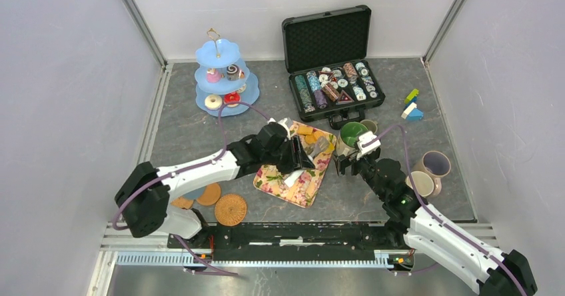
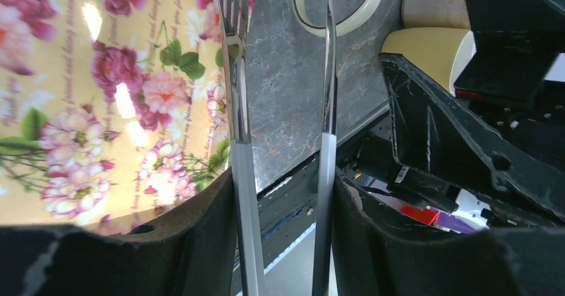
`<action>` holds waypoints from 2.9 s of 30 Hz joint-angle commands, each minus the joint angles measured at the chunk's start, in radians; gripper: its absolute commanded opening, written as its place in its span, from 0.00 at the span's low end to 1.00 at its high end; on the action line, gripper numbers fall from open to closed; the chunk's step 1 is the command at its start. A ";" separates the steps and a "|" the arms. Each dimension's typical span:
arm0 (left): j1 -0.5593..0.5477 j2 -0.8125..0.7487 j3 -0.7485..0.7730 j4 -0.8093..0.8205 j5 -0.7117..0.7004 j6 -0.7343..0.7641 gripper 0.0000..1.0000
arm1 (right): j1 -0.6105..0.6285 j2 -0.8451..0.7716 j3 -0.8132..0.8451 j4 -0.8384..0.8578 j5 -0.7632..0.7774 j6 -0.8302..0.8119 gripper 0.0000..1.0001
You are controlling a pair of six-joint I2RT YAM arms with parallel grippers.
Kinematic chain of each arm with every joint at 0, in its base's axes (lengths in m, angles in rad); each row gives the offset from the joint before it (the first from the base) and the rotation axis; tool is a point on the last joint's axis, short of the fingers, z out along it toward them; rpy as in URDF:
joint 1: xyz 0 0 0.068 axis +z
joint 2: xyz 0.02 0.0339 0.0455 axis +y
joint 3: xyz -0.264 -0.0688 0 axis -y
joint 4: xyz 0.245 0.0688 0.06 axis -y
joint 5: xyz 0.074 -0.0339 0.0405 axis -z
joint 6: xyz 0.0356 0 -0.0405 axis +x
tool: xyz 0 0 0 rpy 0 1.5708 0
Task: Serve the afternoon tea
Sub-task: Move the tray with dessert.
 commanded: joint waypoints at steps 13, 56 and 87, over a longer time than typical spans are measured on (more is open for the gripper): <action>-0.044 0.094 -0.004 0.127 -0.070 -0.160 0.54 | 0.004 -0.023 0.019 0.018 0.011 0.005 0.98; -0.043 0.279 0.136 0.107 0.070 0.003 0.56 | 0.004 -0.011 0.020 0.024 0.007 0.006 0.98; -0.041 0.061 0.157 -0.343 -0.184 0.272 0.25 | 0.004 -0.009 0.020 0.026 0.003 0.008 0.98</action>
